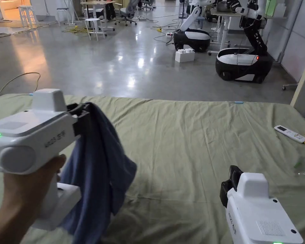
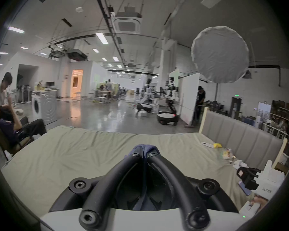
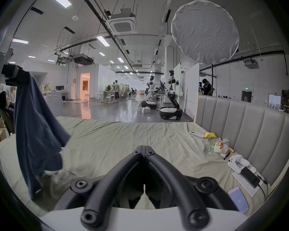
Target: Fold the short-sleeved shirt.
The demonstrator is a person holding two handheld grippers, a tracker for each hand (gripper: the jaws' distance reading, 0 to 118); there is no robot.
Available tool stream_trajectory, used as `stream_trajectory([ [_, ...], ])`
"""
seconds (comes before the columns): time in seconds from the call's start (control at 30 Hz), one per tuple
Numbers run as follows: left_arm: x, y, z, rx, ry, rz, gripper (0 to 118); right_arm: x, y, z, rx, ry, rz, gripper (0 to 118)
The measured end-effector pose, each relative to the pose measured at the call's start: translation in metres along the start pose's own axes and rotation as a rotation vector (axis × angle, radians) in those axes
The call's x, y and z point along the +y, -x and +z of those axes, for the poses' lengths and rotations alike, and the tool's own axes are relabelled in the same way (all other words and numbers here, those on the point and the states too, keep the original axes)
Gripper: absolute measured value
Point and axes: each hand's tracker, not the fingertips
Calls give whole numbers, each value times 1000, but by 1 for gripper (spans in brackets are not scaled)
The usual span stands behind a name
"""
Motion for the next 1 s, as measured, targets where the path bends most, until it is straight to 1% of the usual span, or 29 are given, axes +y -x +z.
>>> stream_trajectory([
  [0.1,-8,-35,-15,-93,22,6,3,3,-7,7,-18,-22,14,0],
  [0.13,-12,-44,-21,-128,37,15,3,2,-11,9,-22,-20,5,0],
  [0.17,-21,-60,-29,-170,77,19,3,2,-14,11,-29,-22,4,0],
  [0.2,-29,-73,-33,-182,85,17,3,1,-17,13,-35,-22,6,0],
  [0.33,-79,-124,-53,-281,205,-28,3,-8,-31,17,-66,-4,5,0],
  [0.53,-169,-176,-56,-357,439,-30,4,-26,-45,21,-105,50,-5,0],
  [0.63,-198,-185,-49,-366,491,-24,4,-35,-49,20,-111,75,-9,0],
  [0.67,-203,-190,-48,-365,493,-26,6,-37,-50,20,-110,82,-7,0],
  [0.7,-207,-192,-46,-367,502,-29,14,-39,-49,20,-110,86,-7,0],
  [0.73,-211,-193,-43,-366,516,-42,36,-40,-49,19,-108,91,-5,0],
  [0.8,-210,-192,-40,-363,538,-64,75,-42,-48,19,-106,96,-4,0],
  [0.83,-208,-188,-36,-361,533,-71,84,-41,-47,19,-104,96,-5,0],
  [0.9,-199,-178,-32,-350,485,-69,84,-40,-44,19,-99,93,-4,0],
  [1.0,-176,-156,-28,-270,392,-46,83,-32,-39,17,-85,86,-12,0],
])
